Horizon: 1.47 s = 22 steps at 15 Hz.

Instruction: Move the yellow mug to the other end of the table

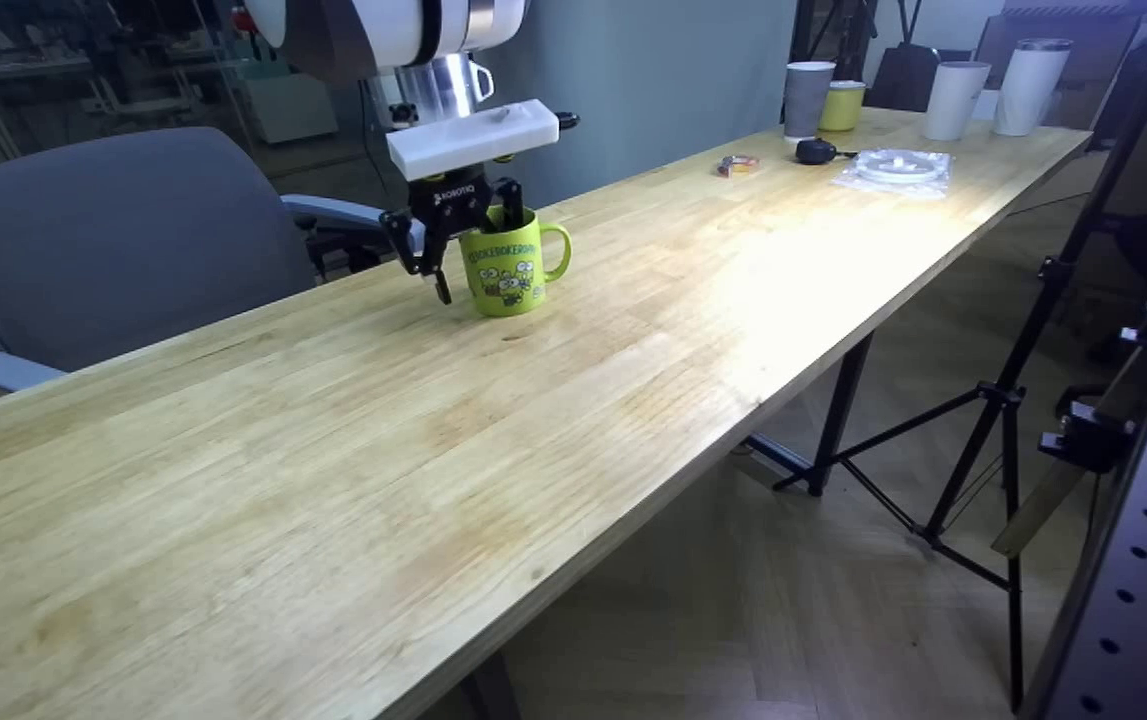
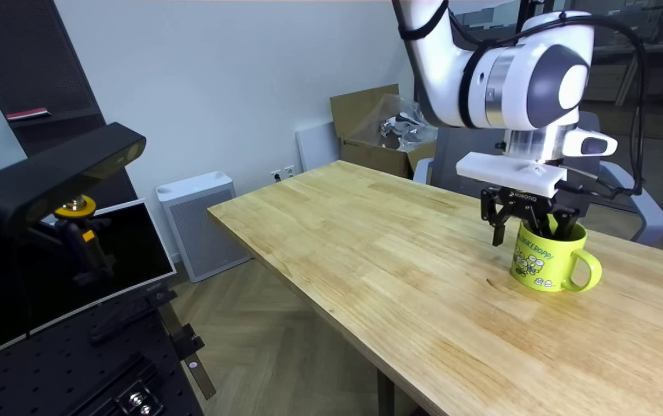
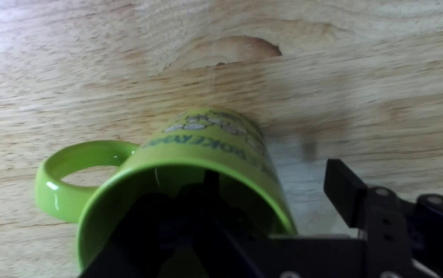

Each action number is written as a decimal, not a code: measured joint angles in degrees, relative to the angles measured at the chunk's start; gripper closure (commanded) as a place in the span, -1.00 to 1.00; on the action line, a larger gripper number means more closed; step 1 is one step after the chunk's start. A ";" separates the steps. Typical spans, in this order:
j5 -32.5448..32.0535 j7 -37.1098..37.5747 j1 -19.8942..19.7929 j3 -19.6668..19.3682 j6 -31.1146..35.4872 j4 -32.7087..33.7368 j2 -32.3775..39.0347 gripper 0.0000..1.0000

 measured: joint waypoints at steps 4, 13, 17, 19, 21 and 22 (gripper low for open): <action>-1.49 3.03 2.52 -2.60 -4.54 1.38 -0.44 -1.00; -5.02 7.73 4.85 -4.83 -16.64 4.41 -6.45 -1.00; -5.98 7.82 5.01 -4.59 -20.09 3.33 -8.98 -1.00; -6.91 7.82 5.47 -4.48 -20.95 1.01 -10.61 -1.00; -7.72 7.83 5.93 -4.31 -21.21 -1.64 -12.12 -1.00; -7.72 7.80 5.90 -4.21 -21.15 -1.63 -12.05 -1.00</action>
